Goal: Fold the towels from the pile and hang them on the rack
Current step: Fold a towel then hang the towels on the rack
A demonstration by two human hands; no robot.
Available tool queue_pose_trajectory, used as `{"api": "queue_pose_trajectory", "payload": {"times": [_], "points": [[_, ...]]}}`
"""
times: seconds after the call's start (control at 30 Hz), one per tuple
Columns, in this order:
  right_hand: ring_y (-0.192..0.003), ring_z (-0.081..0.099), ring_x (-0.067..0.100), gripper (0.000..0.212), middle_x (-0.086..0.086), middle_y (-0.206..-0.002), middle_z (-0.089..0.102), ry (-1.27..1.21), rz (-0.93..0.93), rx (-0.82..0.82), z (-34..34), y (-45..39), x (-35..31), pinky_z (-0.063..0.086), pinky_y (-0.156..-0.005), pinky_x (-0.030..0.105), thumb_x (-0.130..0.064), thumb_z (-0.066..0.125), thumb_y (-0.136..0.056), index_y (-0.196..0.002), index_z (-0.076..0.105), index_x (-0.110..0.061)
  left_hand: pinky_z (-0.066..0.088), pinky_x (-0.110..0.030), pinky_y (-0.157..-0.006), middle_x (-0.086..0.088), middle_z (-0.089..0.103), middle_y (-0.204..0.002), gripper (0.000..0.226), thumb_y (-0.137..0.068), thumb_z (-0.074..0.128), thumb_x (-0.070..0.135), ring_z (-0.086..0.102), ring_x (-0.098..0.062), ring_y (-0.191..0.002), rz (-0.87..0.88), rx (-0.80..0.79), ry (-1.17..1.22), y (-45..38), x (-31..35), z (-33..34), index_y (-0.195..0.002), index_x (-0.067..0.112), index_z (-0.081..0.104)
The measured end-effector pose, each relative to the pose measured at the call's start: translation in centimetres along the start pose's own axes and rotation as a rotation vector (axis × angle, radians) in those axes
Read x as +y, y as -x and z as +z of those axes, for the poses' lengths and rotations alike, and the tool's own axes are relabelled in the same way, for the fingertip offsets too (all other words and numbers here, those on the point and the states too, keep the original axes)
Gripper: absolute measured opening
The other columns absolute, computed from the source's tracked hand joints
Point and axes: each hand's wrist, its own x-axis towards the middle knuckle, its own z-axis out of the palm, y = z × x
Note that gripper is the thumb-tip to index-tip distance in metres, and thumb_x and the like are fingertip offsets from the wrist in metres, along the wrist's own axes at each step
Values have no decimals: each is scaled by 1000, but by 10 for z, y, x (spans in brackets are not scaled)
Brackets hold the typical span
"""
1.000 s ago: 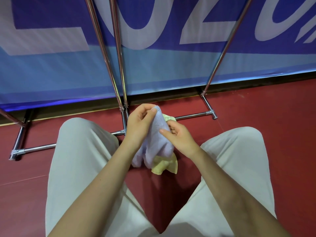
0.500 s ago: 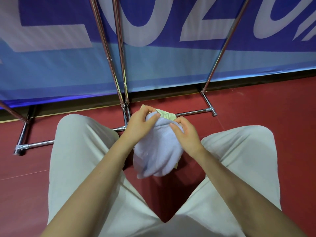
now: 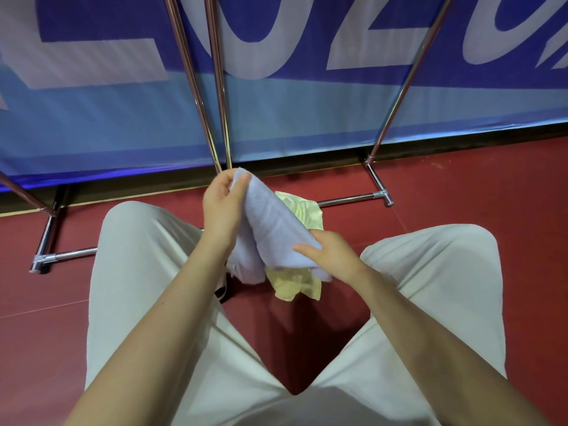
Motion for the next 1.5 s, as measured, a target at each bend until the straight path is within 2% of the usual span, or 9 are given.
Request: {"api": "queue_pose_trajectory", "payload": {"times": [0.17,0.3,0.53,0.63,0.9,1.13,1.23,1.37,1.5], "points": [[-61,46,11,33,-8,-60,50,100,31,25,-3,-8,17,36,-62,30,-38,62,-90,-64,51,-20,46,-16,-67,7,62,-76,19,-95,55,24,56,-2,-70,-56,170,100,-14,3,-18,-79,18,62],[-59,37,12,43,-5,-58,38,79,51,68,-4,-11,28,31,-60,33,-39,63,-89,-60,40,-17,46,-11,-60,5,61,-79,16,-97,53,22,56,5,-63,-85,269,156,-21,4,-24,-94,9,63],[-55,30,3,43,-6,-60,30,-80,-3,72,-17,-4,13,25,-55,19,-28,65,-90,-60,36,-18,49,-22,-75,4,65,-88,19,-94,55,29,59,-5,-81,-104,329,113,-34,-10,-38,-96,13,66],[-59,39,-1,30,-8,-63,42,-183,-11,84,-26,0,9,31,-59,14,-23,65,-90,-65,51,-15,50,-23,-80,6,66,-87,17,-94,56,28,60,-6,-84,-158,376,123,-40,-15,-44,-92,15,67],[-87,58,16,11,7,-91,65,-490,18,207,-40,0,17,44,-81,35,-11,64,-89,-96,67,-3,42,-15,-65,10,52,-71,26,-96,55,21,47,-2,-69,-297,454,171,-40,-34,-40,-69,20,54],[-109,63,33,28,24,-113,66,-705,30,181,-45,0,25,46,-97,46,-10,65,-87,-112,67,3,46,-14,-65,9,58,-77,15,-95,57,21,53,-1,-70,-321,531,205,-42,-35,-51,-82,16,61],[-109,64,26,26,17,-113,69,-681,56,216,-43,2,28,49,-98,37,-7,62,-90,-114,67,2,47,-16,-67,8,59,-76,20,-95,57,21,55,-4,-72,-318,532,215,-43,-37,-53,-75,19,60],[-94,64,6,20,-1,-103,70,-317,23,393,-37,1,27,44,-79,4,-8,58,-93,-107,72,-4,47,-19,-71,7,58,-77,19,-95,55,21,54,-7,-77,-335,478,177,-39,-42,-47,-76,18,58],[-69,52,-6,15,-9,-80,62,-336,0,614,-45,-4,18,39,-66,4,-10,53,-96,-89,65,-14,40,-15,-68,13,53,-80,13,-96,49,26,47,1,-73,-137,444,-54,-34,-46,-38,-93,15,56]]}}
